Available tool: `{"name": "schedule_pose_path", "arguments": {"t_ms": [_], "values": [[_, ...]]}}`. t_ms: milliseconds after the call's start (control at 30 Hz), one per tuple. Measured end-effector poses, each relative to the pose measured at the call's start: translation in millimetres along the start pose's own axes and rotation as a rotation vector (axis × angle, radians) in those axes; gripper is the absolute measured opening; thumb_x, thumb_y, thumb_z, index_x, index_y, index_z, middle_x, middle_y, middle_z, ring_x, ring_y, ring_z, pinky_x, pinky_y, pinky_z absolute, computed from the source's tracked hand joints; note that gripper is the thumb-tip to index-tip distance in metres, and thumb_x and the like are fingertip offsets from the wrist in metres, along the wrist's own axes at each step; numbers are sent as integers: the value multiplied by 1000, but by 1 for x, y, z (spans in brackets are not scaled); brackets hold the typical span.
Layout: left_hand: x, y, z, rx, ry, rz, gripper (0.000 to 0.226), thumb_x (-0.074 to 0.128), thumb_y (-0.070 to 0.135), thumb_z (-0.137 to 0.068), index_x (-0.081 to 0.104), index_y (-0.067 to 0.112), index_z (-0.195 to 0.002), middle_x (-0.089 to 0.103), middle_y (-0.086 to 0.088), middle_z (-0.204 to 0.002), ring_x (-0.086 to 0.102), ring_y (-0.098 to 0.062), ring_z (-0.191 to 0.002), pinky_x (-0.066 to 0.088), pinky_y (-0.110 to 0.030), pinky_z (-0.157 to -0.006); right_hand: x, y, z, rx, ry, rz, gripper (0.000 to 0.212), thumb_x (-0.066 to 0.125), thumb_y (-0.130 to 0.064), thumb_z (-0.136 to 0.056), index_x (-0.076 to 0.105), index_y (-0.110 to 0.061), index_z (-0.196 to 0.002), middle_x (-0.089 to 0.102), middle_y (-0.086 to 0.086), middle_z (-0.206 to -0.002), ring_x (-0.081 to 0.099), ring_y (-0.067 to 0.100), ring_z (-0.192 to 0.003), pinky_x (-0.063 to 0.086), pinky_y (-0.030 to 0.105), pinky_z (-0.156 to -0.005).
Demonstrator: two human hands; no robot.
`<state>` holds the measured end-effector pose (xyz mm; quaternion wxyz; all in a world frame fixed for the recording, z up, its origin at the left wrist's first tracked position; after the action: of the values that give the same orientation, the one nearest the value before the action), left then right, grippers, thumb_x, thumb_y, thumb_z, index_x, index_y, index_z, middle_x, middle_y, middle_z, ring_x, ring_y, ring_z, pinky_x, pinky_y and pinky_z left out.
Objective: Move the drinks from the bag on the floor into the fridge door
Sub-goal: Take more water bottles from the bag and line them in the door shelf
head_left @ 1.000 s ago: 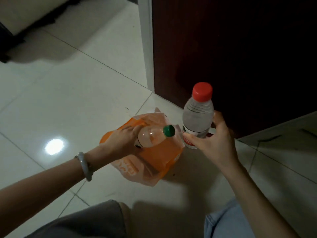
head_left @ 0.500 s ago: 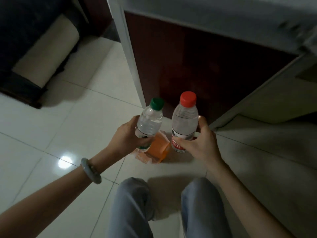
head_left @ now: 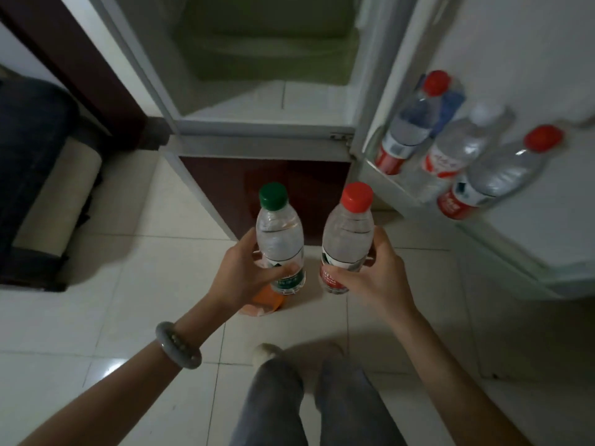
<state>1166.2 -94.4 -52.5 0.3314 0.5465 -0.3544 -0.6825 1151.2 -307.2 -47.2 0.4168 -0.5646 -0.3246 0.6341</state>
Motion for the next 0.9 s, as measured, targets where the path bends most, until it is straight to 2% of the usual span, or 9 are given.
{"name": "schedule_pose_path", "arguments": {"t_ms": [67,133,300,467,567,633,733,833,900], "values": [[12,24,-2,54,-37,6,71,72,55,-58,50,29,-121,60,19,-111,60,-3,-101,52,-28,-87,-25,4,13,17,61,-18,65,86,-27,-59,48,-31,-111,60,-22,-96,59,-9,-86,46,6,-66],[28,48,-6,97,-79,34,66,76,50,-59,51,33,-117,60,24,-107,60,2,-99,51,-24,-85,-49,10,24,39,122,-25,66,87,-26,-58,50,-25,-113,62,-18,-97,60,-6,-88,47,8,-67],[76,95,-23,176,-181,105,58,86,22,-60,56,28,-109,66,12,-103,63,-1,-94,51,-22,-82,-100,32,47,106,264,-87,66,87,-25,-56,50,-27,-111,63,-21,-95,60,-9,-89,47,5,-68],[126,139,-34,246,-293,166,59,85,16,-61,55,23,-111,65,14,-104,62,2,-96,49,-15,-81,-149,43,64,120,415,-98,62,88,-16,-57,52,-26,-106,62,-23,-86,59,-16,-80,43,2,-59],[151,166,-41,276,-314,229,59,84,10,-62,55,19,-112,65,13,-105,63,-1,-97,51,-21,-83,-179,48,72,134,513,-122,60,89,-18,-56,53,-29,-103,64,-23,-84,60,-13,-77,43,3,-58],[166,184,-45,324,-323,251,60,84,12,-62,54,18,-114,65,7,-109,63,-6,-102,52,-26,-86,-199,50,76,119,572,-129,61,88,-16,-56,52,-28,-103,64,-21,-85,61,-10,-77,44,5,-59],[183,213,-50,412,-332,241,66,84,16,-63,51,15,-120,62,3,-118,57,-5,-110,49,-25,-91,-224,48,80,87,655,-134,63,88,-14,-57,50,-29,-106,64,-18,-88,61,-5,-79,47,8,-63],[198,233,-57,449,-350,243,71,85,20,-62,48,14,-122,59,4,-121,54,-5,-113,48,-30,-95,-244,45,78,52,716,-157,63,87,-13,-57,50,-29,-106,64,-15,-92,60,-6,-78,45,6,-62],[206,245,-63,475,-353,235,77,85,22,-62,44,12,-126,57,8,-120,54,-1,-112,48,-25,-92,-255,44,75,26,754,-140,64,88,-14,-56,49,-29,-106,62,-16,-94,59,-8,-80,44,4,-63]]}}
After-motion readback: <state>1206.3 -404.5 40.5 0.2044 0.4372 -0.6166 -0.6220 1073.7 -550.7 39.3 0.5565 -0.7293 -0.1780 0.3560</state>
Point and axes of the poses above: each hand's wrist, its own z-axis away from the middle knuckle, its own x-axis out of the palm, y = z × x, the point moved 8 cm from there along -z, towards the middle knuckle
